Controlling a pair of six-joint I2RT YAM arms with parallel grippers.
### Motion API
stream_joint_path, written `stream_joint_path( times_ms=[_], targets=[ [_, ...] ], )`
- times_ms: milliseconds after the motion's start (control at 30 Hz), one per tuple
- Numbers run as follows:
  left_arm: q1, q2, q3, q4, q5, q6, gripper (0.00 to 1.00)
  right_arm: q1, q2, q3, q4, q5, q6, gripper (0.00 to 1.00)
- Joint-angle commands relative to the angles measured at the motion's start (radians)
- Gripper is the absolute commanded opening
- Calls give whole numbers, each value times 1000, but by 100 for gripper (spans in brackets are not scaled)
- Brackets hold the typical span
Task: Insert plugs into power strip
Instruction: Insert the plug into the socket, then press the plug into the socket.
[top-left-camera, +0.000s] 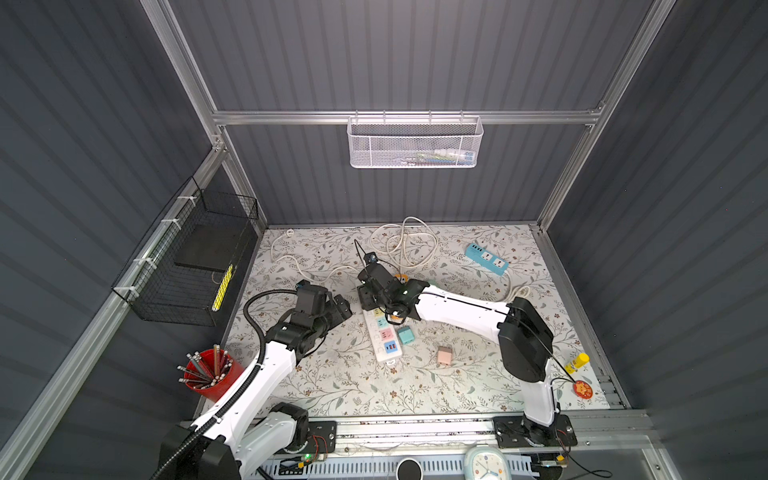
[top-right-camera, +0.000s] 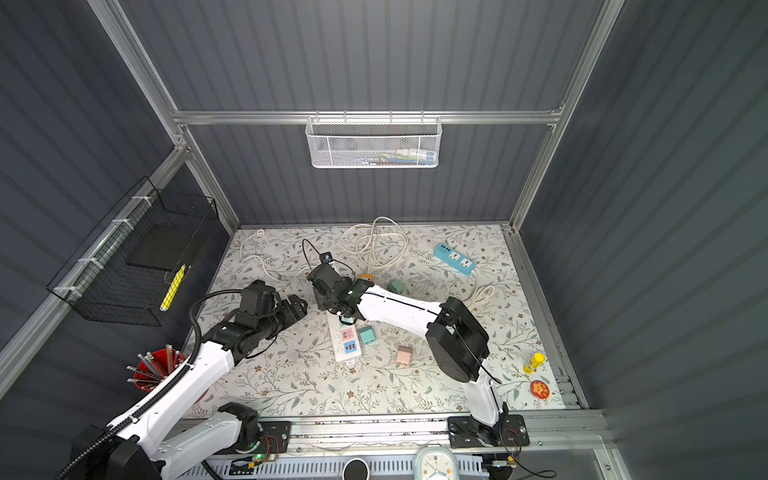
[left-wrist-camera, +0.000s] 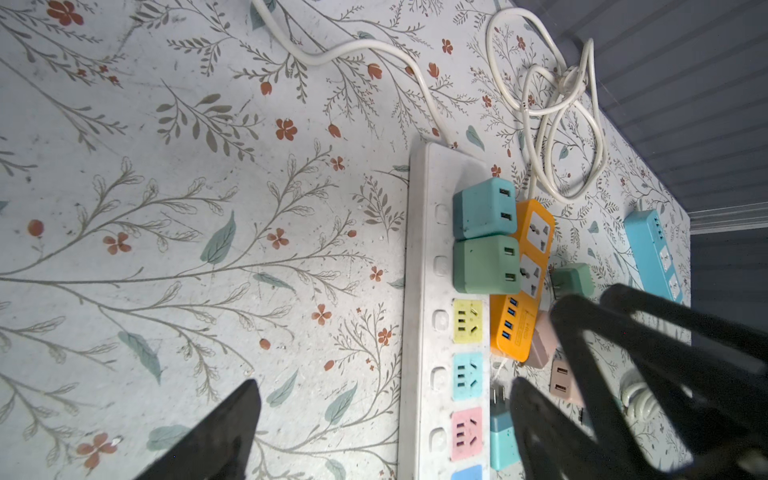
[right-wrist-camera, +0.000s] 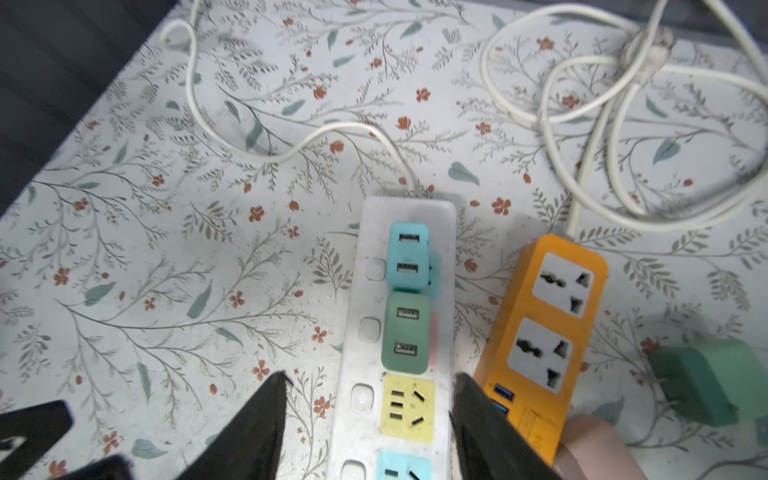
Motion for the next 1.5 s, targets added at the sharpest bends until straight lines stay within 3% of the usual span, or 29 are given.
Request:
stream_joint_path(
  times_ms=[0,433,833,1267,1467],
  targets=[
    [6,1,34,-14,12,18,94,-21,26,24,-24,2,-32,64],
    [6,14,41,-16,10,22,94,-73,100,38,-35,-35,-32,59],
    [6,20,18,1,10,13,94,-79,76,-133,40,-39,38,56],
    [6,25,35,6,36,24,94,-80,-10,-35,12,-59,-45,58],
    [6,34,40,2,44,28,94,-84,44,-7,-5,-60,-49,58]
  ],
)
